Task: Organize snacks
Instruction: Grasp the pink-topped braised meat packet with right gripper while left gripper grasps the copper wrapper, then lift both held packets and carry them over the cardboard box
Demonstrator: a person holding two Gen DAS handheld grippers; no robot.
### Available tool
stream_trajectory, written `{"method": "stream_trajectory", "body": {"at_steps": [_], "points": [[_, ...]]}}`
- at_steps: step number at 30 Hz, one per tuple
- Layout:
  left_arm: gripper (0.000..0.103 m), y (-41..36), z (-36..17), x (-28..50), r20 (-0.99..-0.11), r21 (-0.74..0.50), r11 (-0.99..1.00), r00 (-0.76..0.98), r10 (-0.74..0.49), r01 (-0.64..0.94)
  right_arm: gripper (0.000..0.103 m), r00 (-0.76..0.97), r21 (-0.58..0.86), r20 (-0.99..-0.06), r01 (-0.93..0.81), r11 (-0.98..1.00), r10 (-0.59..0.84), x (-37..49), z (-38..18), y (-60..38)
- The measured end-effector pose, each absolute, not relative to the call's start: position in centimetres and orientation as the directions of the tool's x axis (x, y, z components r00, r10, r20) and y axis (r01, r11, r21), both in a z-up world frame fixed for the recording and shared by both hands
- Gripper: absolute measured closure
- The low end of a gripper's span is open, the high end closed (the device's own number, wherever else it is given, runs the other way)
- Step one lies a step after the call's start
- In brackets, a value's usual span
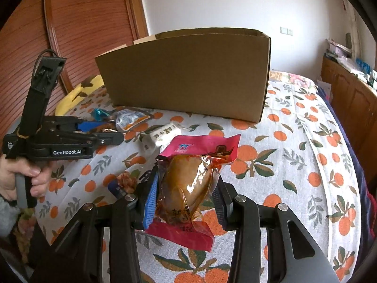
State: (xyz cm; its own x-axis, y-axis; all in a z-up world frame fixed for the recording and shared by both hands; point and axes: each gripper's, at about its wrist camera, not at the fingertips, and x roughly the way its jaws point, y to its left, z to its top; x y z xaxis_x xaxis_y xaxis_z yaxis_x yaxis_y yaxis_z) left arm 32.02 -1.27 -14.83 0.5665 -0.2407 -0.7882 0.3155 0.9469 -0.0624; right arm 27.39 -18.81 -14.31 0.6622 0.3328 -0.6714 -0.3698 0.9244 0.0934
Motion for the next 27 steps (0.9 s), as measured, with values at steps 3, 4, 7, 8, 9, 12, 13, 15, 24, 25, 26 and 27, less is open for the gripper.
{"method": "stream_trajectory", "body": {"at_steps": [3,4,7,8,9,12,13,15,24,25,26,27], "points": [[0.061,-1.2,-14.9,31.8,-0.785,-0.059,0.949,0.573,-0.236,0.310,0.062,0.667,0.089,-0.666,-0.372,0.924,0.333,27.1,-14.2,-18.6],[0.065,-1.2,-14.9,31.6,-0.782,-0.054,0.951,0.579,-0.230,0.305,0.062,0.668,0.087,-0.666,-0.374,0.923,0.333,27.0,-14.2,-18.4],[0.077,-0.9,-15.0,31.0,-0.777,-0.053,0.955,0.588,-0.223,0.291,0.062,0.671,0.084,-0.663,-0.375,0.923,0.333,27.0,-14.2,-18.4],[0.078,-0.8,-15.0,30.8,-0.777,-0.054,0.956,0.589,-0.221,0.287,0.062,0.671,0.085,-0.662,-0.374,0.924,0.333,27.0,-14.2,-18.5],[0.079,-0.7,-15.0,30.6,-0.778,-0.053,0.958,0.590,-0.217,0.282,0.062,0.672,0.087,-0.662,-0.373,0.924,0.333,27.1,-14.2,-18.5],[0.080,-0.4,-14.8,30.2,-0.776,-0.055,0.960,0.593,-0.214,0.275,0.062,0.672,0.089,-0.661,-0.371,0.924,0.333,27.2,-14.3,-18.8],[0.080,-0.3,-14.7,30.0,-0.774,-0.059,0.960,0.594,-0.218,0.275,0.062,0.672,0.088,-0.662,-0.371,0.925,0.332,27.2,-14.3,-18.8],[0.082,-0.1,-14.5,29.6,-0.769,-0.061,0.960,0.600,-0.219,0.273,0.062,0.673,0.087,-0.661,-0.370,0.925,0.332,27.2,-14.3,-18.8],[0.084,-0.1,-12.8,27.2,-0.743,-0.042,0.957,0.631,-0.223,0.288,0.062,0.675,0.090,-0.659,-0.368,0.925,0.332,27.2,-14.3,-18.8],[0.084,0.0,-12.5,26.9,-0.738,-0.042,0.956,0.636,-0.225,0.289,0.062,0.675,0.090,-0.659,-0.368,0.925,0.332,27.3,-14.3,-18.8],[0.084,0.1,-12.2,26.7,-0.734,-0.043,0.957,0.640,-0.226,0.288,0.062,0.675,0.087,-0.659,-0.368,0.926,0.331,27.2,-14.3,-18.8],[0.083,0.2,-12.0,26.4,-0.729,-0.045,0.957,0.645,-0.228,0.288,0.062,0.676,0.087,-0.658,-0.368,0.926,0.331,27.2,-14.3,-18.9]]}}
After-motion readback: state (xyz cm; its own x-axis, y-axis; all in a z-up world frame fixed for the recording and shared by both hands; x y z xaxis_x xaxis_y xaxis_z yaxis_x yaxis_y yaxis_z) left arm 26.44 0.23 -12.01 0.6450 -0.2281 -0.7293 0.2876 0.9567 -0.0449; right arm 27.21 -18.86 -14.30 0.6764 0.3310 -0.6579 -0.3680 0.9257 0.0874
